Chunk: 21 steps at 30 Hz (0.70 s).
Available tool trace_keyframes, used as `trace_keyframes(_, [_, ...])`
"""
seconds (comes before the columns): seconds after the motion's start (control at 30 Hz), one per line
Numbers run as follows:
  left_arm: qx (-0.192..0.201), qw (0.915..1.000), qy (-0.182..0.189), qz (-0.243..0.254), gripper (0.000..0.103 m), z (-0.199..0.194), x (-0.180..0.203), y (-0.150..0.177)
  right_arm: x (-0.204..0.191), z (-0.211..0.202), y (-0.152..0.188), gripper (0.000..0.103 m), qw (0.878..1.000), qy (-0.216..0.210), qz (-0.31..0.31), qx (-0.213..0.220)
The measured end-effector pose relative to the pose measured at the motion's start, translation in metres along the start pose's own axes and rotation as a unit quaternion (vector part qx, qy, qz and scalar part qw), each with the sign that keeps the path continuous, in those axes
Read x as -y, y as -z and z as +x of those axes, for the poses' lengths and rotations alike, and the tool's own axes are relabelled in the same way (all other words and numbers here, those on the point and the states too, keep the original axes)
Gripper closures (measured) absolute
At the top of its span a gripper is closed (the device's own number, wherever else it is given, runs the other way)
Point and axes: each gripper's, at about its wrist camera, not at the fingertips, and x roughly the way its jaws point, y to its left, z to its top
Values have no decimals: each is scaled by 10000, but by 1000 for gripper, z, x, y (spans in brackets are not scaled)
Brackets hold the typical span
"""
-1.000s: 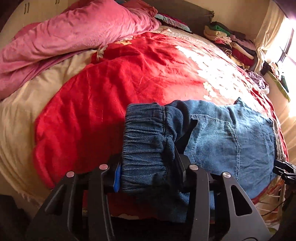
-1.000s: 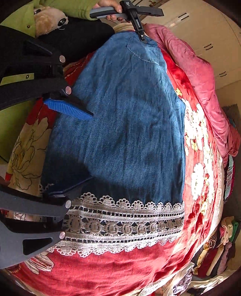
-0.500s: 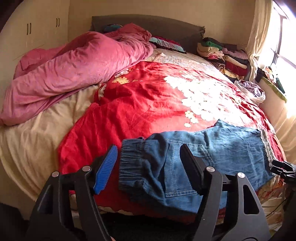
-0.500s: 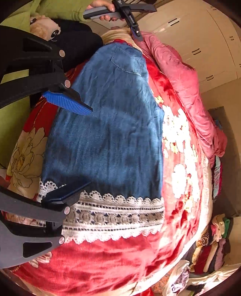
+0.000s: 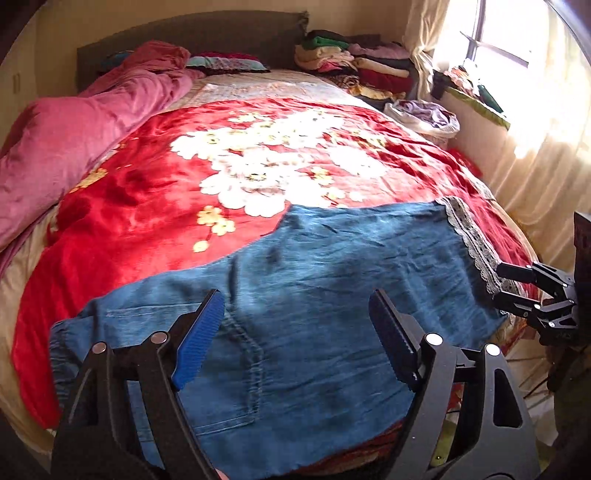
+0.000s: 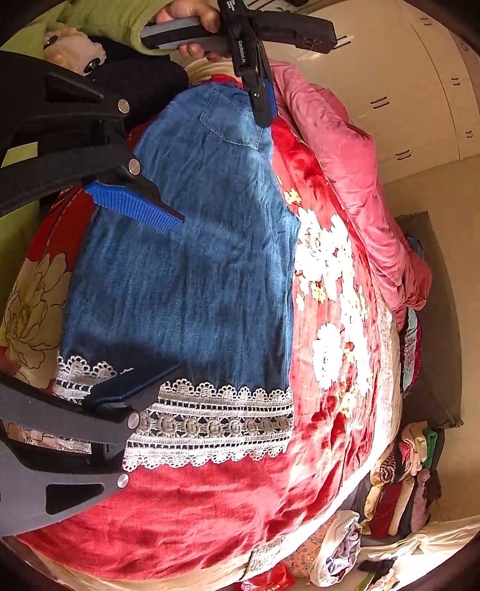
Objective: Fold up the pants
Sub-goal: 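Move the left tool over the pants toward the lace-trimmed leg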
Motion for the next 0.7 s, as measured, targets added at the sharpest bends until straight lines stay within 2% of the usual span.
trace_keyframes(0.03, [-30,10000,35,82,29,5,7,-2,-1,-1,-1,27,10000,41,-15,24])
trace_keyframes(0.1, [-108,9996,97,248,28,14,17,-7,-1,-4,-1,12,9999,74,0,101])
trace_keyframes(0.4, [-282,9971,232,661,23,47,46,-27,1,4,4,12,9999,130,35,-65])
trace_keyframes(0.6, [-644,9937,304,862,23,83,60,-14,16,24,19,12,9975,394,226,-549])
trace_keyframes(0.7, [-789,9921,142,965,23,99,60,-3,22,28,26,11,9969,381,350,-600])
